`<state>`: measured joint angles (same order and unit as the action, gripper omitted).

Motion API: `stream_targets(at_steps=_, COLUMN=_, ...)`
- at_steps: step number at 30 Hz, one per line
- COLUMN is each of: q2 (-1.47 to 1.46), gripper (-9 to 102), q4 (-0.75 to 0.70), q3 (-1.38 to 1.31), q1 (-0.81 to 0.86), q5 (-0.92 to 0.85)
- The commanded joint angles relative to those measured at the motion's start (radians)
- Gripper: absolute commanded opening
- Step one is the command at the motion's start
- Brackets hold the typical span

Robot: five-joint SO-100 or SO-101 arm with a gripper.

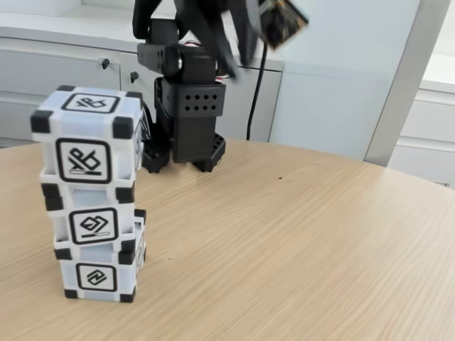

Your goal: Stack cubes from left to right.

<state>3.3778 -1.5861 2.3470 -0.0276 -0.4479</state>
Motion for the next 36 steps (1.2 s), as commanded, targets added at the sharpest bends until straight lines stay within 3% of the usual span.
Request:
stream_targets(at_steps=1, q2=0.003, gripper=0, q4=0.109, q3=0.14, q1=-0.021, q5=-0.003)
stream_targets(at_steps=9, q2=-0.002, gripper=0, q4=0.264, q3=0.405, q1=-0.02, q5=0.091)
stream_targets(at_steps=36, q2=-0.003, gripper=0, q4=0.267, q3=0.436, q1=-0.02, q5=0.172)
